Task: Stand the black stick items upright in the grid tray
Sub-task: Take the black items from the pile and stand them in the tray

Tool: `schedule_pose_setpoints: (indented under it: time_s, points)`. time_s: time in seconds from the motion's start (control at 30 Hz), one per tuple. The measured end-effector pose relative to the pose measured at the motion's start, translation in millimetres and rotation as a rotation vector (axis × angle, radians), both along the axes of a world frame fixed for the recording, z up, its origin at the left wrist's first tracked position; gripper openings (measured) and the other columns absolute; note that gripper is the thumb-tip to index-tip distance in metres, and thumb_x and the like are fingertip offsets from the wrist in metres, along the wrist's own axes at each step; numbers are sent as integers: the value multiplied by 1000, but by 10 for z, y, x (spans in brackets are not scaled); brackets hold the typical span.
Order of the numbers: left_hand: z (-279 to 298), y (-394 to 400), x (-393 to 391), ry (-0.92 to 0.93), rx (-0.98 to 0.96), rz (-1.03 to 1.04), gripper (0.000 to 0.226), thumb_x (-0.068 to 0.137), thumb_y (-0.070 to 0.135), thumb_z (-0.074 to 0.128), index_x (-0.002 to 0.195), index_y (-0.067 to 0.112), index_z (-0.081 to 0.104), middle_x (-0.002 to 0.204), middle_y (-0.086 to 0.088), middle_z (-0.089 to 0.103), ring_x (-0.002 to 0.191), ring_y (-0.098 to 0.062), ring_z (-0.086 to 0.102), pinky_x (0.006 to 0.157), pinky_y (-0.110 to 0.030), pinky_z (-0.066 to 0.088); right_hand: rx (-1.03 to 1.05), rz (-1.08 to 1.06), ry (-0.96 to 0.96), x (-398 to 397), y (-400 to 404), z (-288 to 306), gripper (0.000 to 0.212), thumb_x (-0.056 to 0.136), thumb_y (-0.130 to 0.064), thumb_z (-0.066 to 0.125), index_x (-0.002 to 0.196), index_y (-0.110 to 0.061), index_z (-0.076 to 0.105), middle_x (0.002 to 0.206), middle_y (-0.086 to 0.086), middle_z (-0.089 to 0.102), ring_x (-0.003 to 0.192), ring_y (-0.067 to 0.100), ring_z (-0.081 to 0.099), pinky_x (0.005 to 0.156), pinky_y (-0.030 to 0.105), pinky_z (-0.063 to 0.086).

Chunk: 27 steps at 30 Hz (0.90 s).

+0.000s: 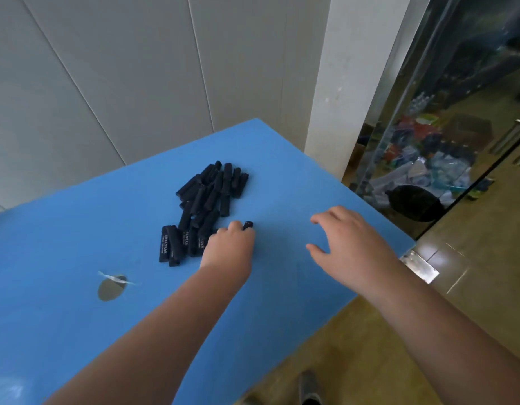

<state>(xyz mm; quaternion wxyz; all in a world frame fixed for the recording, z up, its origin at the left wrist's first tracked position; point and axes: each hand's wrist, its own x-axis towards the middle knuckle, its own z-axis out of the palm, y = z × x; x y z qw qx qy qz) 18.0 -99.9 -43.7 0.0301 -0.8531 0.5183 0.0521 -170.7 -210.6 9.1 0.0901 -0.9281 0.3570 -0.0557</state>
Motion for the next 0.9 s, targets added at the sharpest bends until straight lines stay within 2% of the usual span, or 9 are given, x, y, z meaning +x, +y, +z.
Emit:
schedule_pose_setpoints:
  time_s: [0.07, 0.2, 0.3, 0.37, 0.43, 0.5, 0.57, 0.7, 0.9]
  points:
    - [0, -69, -19, -7, -4, 23, 39, 84, 5, 56, 118, 19, 44, 105, -4, 50, 86, -27, 52, 69, -33, 36, 25, 37, -14, 37, -121, -53, 46, 93, -47, 59, 133, -26, 53, 126, -4, 51, 121, 21, 48, 96, 35, 46]
    - [30, -158, -66, -25, 9, 110, 29, 81, 2, 56, 92, 19, 36, 87, -1, 47, 72, -22, 41, 63, -32, 31, 93, 92, -42, 83, -328, -220, 43, 92, -47, 61, 130, -28, 56, 124, -8, 53, 120, 18, 49, 92, 31, 43]
    - [4, -176, -89, 25, -22, 172, 21, 86, 6, 54, 87, 18, 37, 79, 3, 38, 72, -22, 43, 61, -32, 32, 143, 154, -34, 169, -434, -365, 41, 91, -46, 61, 128, -28, 56, 123, -8, 52, 120, 17, 50, 92, 31, 45]
    - [1, -146, -74, 148, -153, 254, 6, 92, 13, 51, 96, 17, 50, 85, 3, 48, 81, -24, 52, 64, -35, 42, 166, 217, -28, 277, -478, -425, 42, 92, -45, 60, 129, -27, 56, 124, -8, 52, 122, 17, 49, 94, 36, 47]
    - [26, -81, -52, 256, -354, 351, 24, 95, 19, 52, 117, 21, 59, 104, 5, 59, 92, -19, 58, 74, -32, 49, 167, 294, -24, 410, -505, -465, 42, 93, -45, 59, 130, -27, 55, 125, -9, 51, 123, 16, 47, 93, 36, 48]
    - [74, 23, -28, 291, -509, 422, 32, 93, 22, 54, 124, 28, 60, 109, 11, 60, 92, -9, 55, 71, -20, 43, 176, 375, -24, 535, -486, -492, 42, 94, -43, 60, 132, -26, 55, 126, -9, 50, 125, 16, 46, 92, 34, 47]
    - [119, 150, 12, 323, -586, 502, 31, 89, 22, 56, 117, 34, 62, 103, 15, 60, 88, -5, 52, 65, -13, 37, 204, 475, -19, 661, -418, -533, 41, 95, -38, 60, 133, -25, 55, 128, -9, 49, 126, 16, 46, 94, 36, 48]
    - [146, 380, 54, 520, -730, 741, 23, 82, 22, 58, 90, 44, 60, 80, 17, 66, 73, -5, 61, 60, -21, 46, 166, 723, -27, 986, -254, -587, 38, 95, -23, 59, 132, -21, 56, 129, -5, 51, 124, 21, 48, 98, 39, 47]
    - [192, 512, -41, 685, -869, 914, 22, 76, 35, 59, 87, 55, 61, 77, 22, 70, 64, 0, 64, 64, -23, 48, 49, 994, 26, 1388, -89, -661, 41, 92, -6, 58, 131, -20, 56, 135, -1, 47, 127, 24, 42, 96, 44, 48]
